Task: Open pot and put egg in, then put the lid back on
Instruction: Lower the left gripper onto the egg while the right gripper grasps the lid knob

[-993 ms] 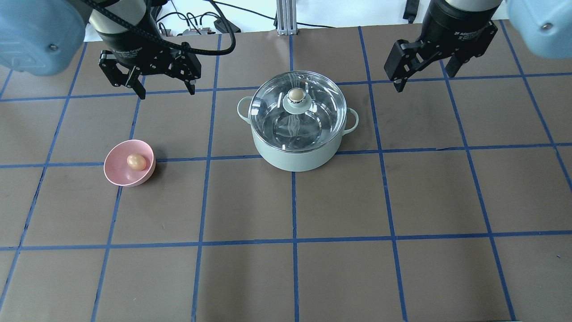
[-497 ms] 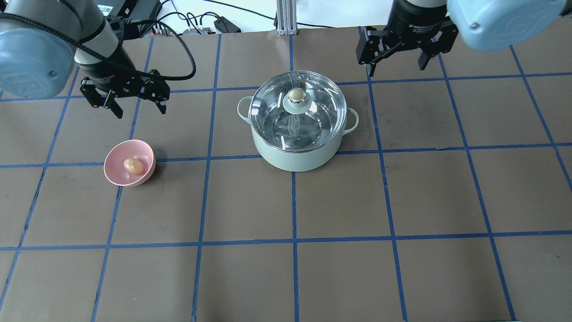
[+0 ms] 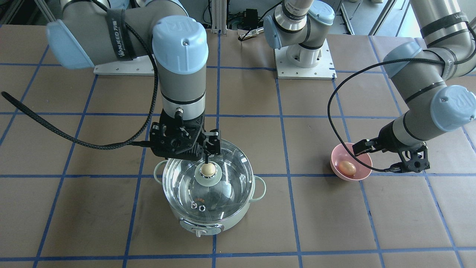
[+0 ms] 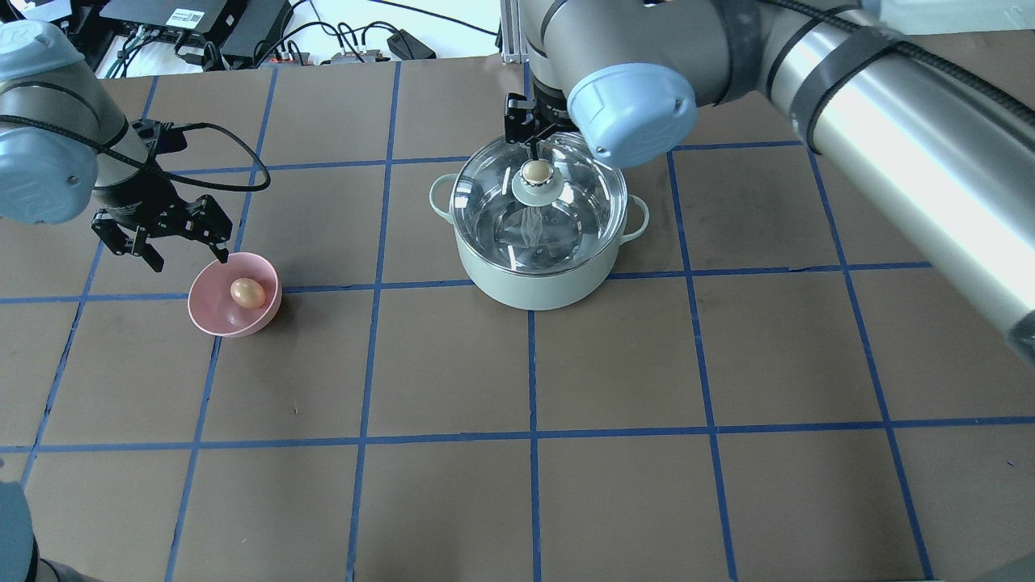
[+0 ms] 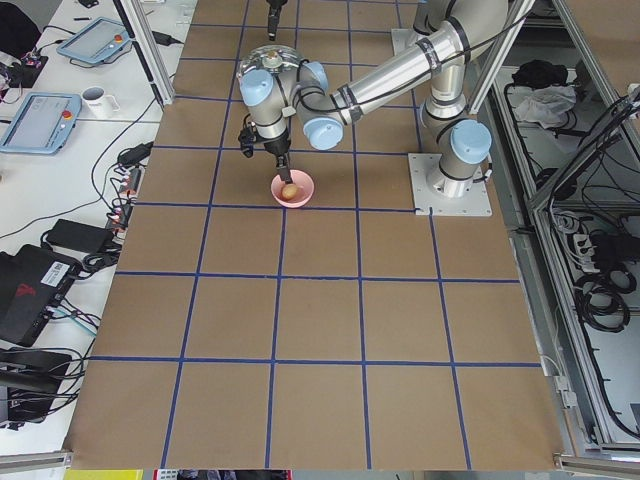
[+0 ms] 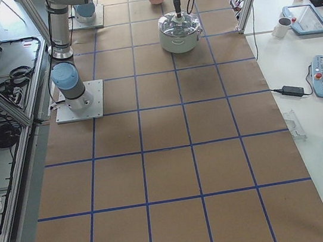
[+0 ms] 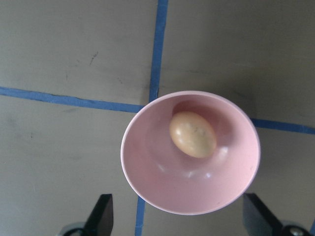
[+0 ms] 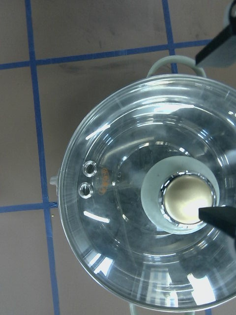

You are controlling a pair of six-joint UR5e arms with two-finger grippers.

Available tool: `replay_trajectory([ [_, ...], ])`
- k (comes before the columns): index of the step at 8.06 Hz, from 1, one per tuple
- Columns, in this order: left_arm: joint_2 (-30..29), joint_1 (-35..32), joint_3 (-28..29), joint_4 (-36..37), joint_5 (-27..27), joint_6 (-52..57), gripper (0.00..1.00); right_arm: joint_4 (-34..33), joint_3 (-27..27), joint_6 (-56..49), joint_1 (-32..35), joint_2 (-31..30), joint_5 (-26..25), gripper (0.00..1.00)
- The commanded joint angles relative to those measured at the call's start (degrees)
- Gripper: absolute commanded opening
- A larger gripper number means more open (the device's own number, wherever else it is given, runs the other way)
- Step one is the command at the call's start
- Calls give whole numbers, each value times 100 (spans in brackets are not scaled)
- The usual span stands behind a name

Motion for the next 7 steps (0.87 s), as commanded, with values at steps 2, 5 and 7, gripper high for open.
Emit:
replay_trajectory([
  [2,-466,160,-116,347,-64,126,92,-508,-4,866,241,475,-155,100],
  [5,-659,125,-195,628,-125,21,92,-527,-4,1227,241,545,-85,100],
  [7,-712,64,-388,864,-178,-206,89,-527,-4,1297,241,589,-41,98],
])
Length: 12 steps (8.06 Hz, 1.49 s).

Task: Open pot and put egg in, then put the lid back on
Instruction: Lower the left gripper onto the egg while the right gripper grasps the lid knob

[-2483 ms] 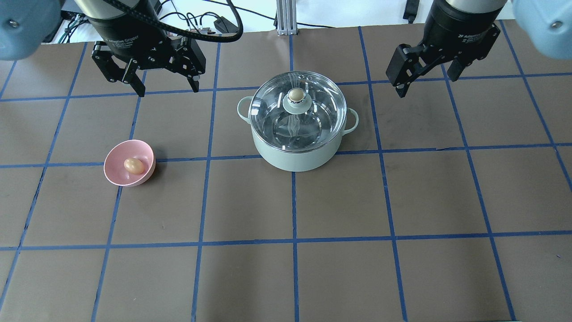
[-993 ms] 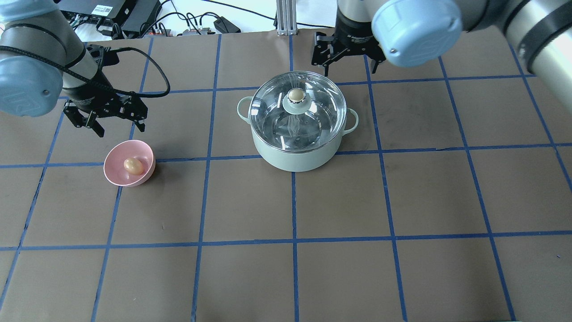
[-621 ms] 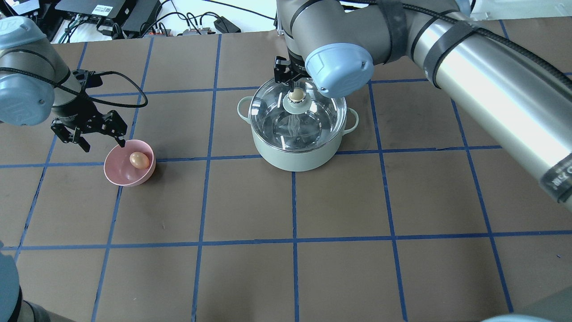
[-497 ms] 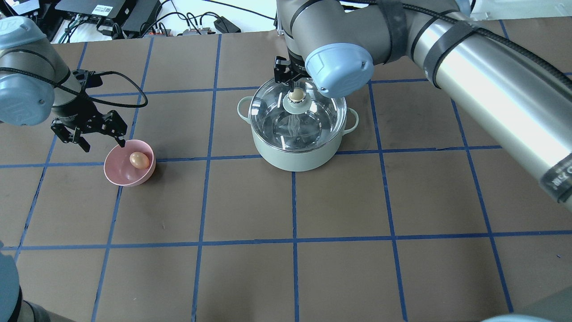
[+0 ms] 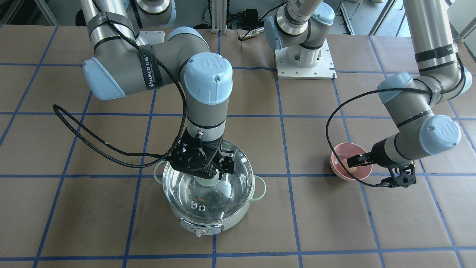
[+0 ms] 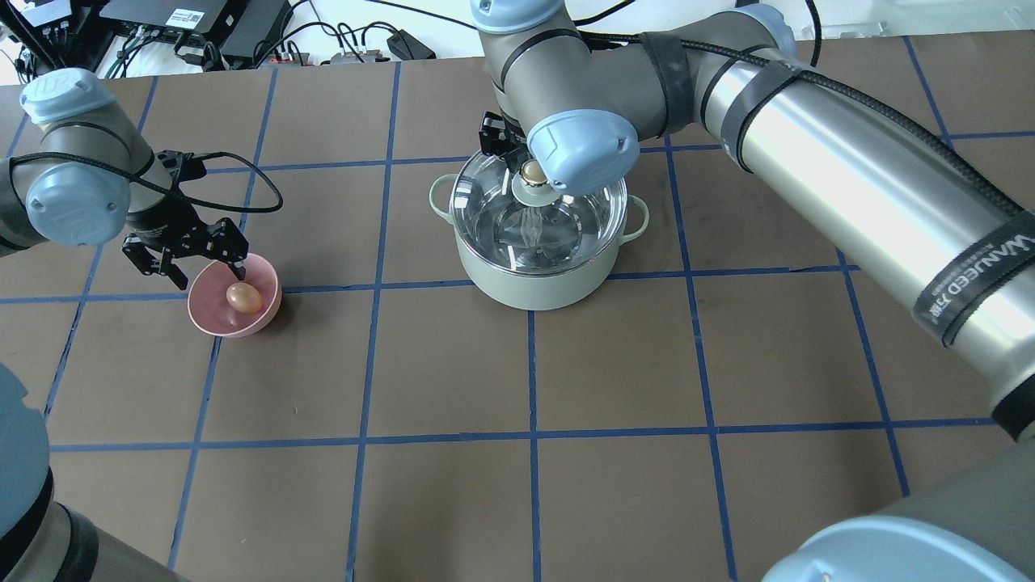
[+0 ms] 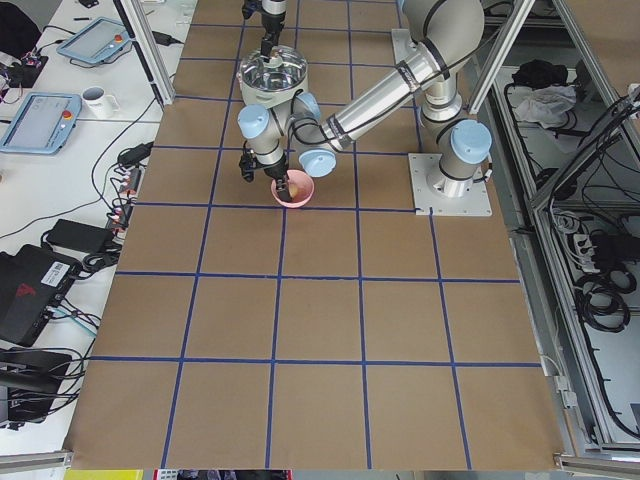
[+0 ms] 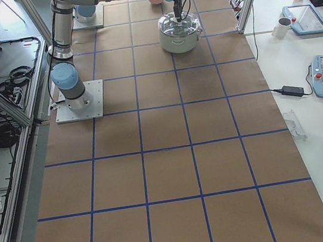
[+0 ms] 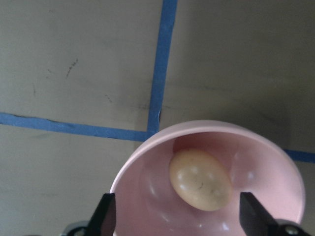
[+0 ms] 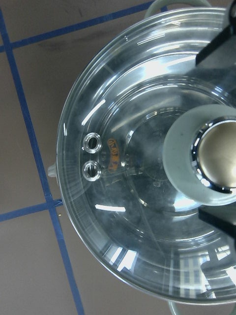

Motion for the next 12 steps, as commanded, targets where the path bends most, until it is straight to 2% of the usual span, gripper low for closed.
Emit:
replay_trajectory([
  [1,-43,-194,-157,219,-47,-227,89,-5,-9,-5,0,57,42,73],
  [3,-52,-222,-174,220,-56,-158,89,-5,-26,12,0,57,120,37],
  [4,-52,-213,-174,220,-39,-113,89,-5,-70,38,0,57,286,16],
  [5,-86,-213,-174,220,-47,-87,88,4,-105,38,0,57,314,5],
  [7,-201,-213,-174,307,-47,-78,88,57,-201,-119,0,40,314,0],
  [8,-227,-213,-174,308,-39,-78,88,292,-315,-346,-8,22,314,0],
  [9,-236,-213,-174,308,-30,-60,83,520,-369,-696,-78,-100,253,0],
  [12,-306,-213,-174,308,-39,-51,82,1242,-273,-2267,-1033,-644,244,0],
])
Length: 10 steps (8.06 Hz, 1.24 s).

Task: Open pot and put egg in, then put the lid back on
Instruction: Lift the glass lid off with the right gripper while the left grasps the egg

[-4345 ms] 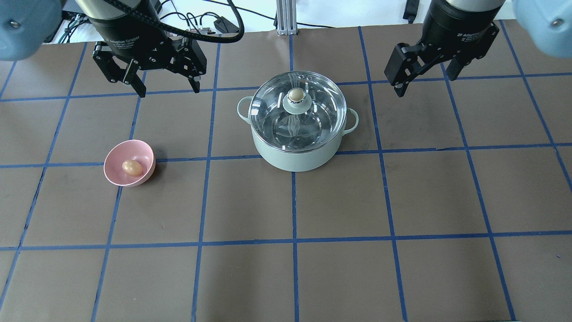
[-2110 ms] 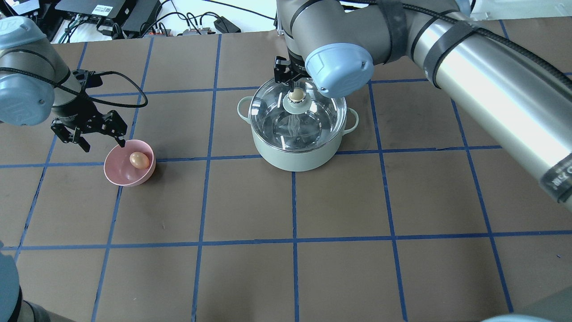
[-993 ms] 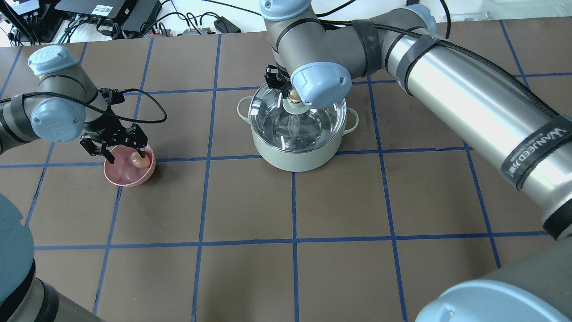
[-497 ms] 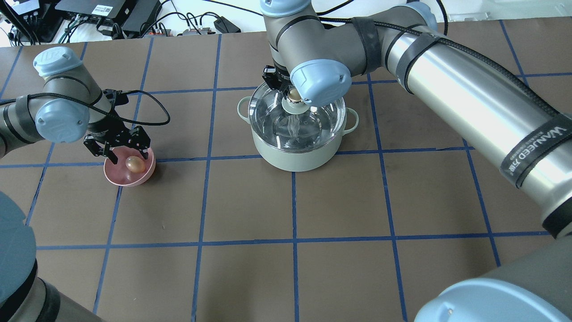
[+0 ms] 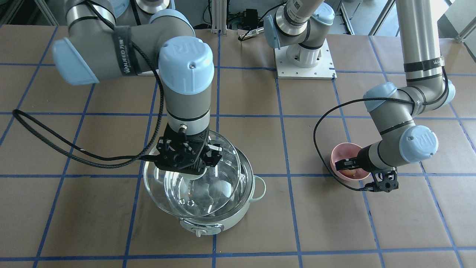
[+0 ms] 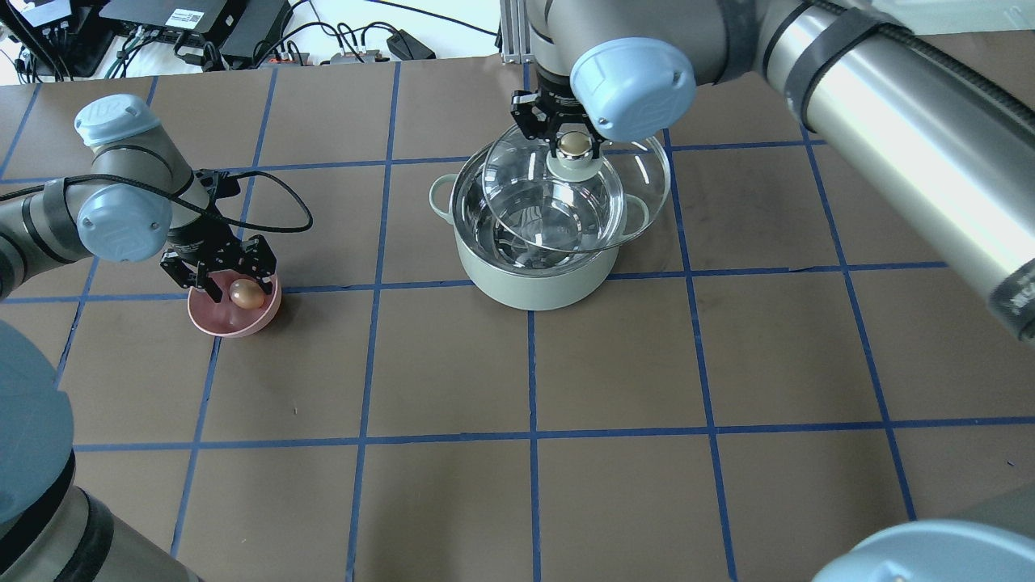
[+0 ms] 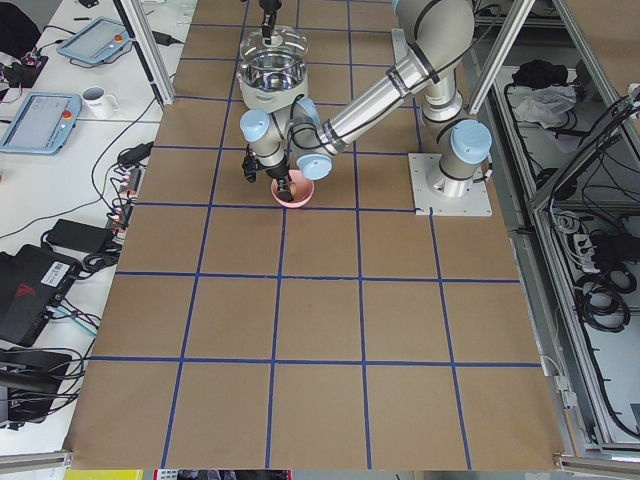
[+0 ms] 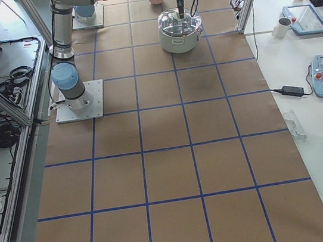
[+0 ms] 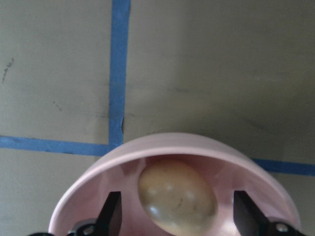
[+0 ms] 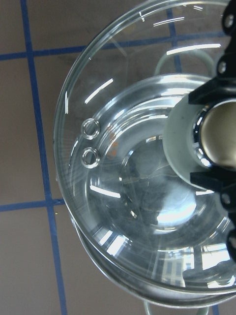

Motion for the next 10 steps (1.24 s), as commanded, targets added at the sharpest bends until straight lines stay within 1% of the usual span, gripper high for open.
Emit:
replay_trajectory([
  [1,-43,0,0,1,2,36,81,466,85,-1491,-883,-448,-26,0],
  [2,-43,0,0,1,2,36,76,588,120,-1983,-1199,-527,18,0],
  [3,-43,0,0,1,-7,45,67,650,199,-2588,-1603,-597,35,0],
  [4,-51,0,0,1,-7,45,54,677,295,-2968,-1929,-694,44,0],
  [5,-51,0,0,-8,-7,45,44,669,401,-3468,-2176,-730,44,0],
  [6,-51,0,0,-8,-7,45,41,668,471,-3699,-2387,-739,70,0],
  [7,-51,0,-9,-8,-15,45,40,660,515,-3876,-2546,-739,175,0],
  [8,-51,0,-35,1,-15,36,36,625,542,-4399,-2765,-739,185,0],
  [9,-51,0,-35,-8,-7,36,36,642,586,-4692,-3002,-739,237,0],
  [10,-17,0,-35,-8,-24,36,35,625,656,-4799,-3074,-739,299,0],
])
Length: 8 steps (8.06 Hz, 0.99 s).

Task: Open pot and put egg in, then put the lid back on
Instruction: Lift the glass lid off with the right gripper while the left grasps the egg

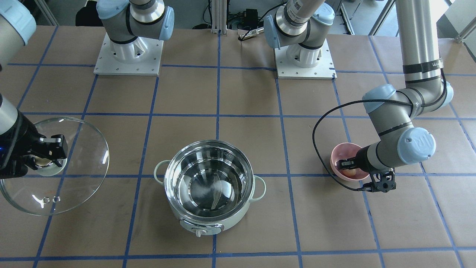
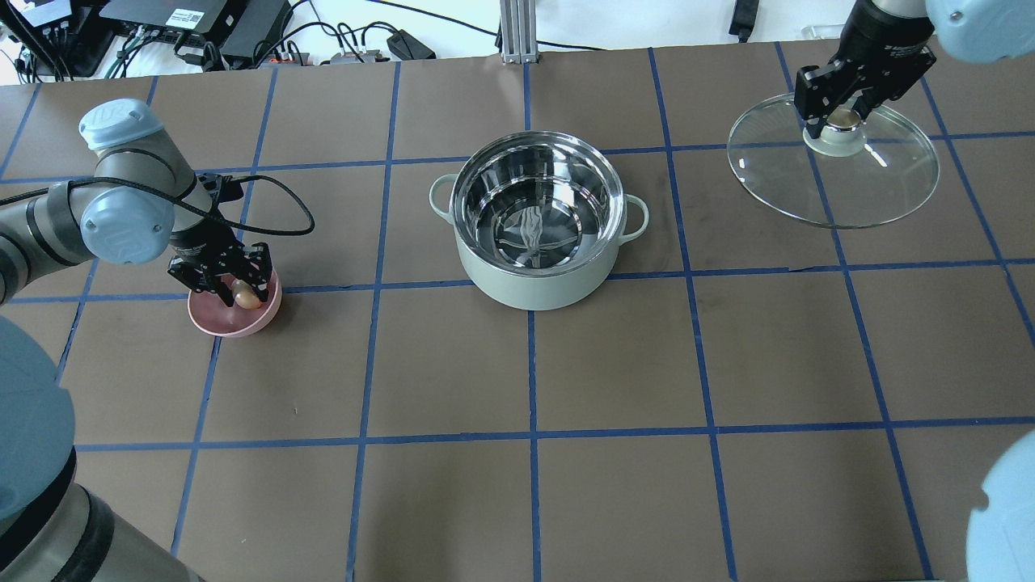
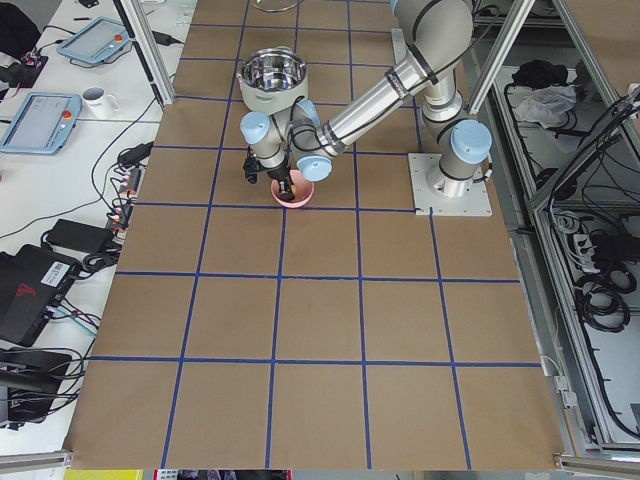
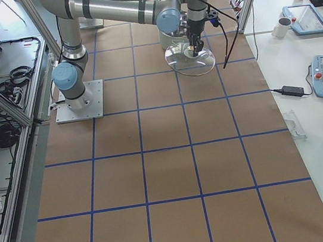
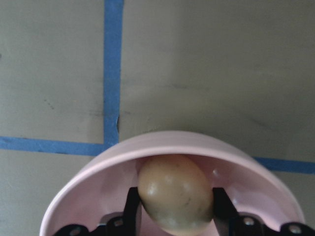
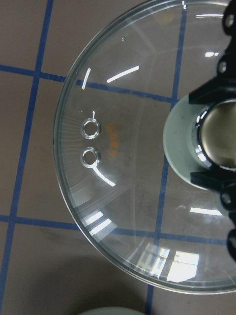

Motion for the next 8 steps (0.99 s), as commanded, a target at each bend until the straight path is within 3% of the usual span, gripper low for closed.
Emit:
replay_trajectory([
  [1,154,0,-7,-47,5,-11,35,-43,122,-426,-269,-3,108,0],
  [4,707,-96,72,-660,-65,-134,35,-78,157,-549,-278,-3,108,0],
  [6,1286,-184,98,-759,-407,-152,34,-78,157,-549,-286,-3,117,0],
  [8,1709,-1058,246,-637,-617,-430,34,-78,157,-592,-304,-3,117,0],
])
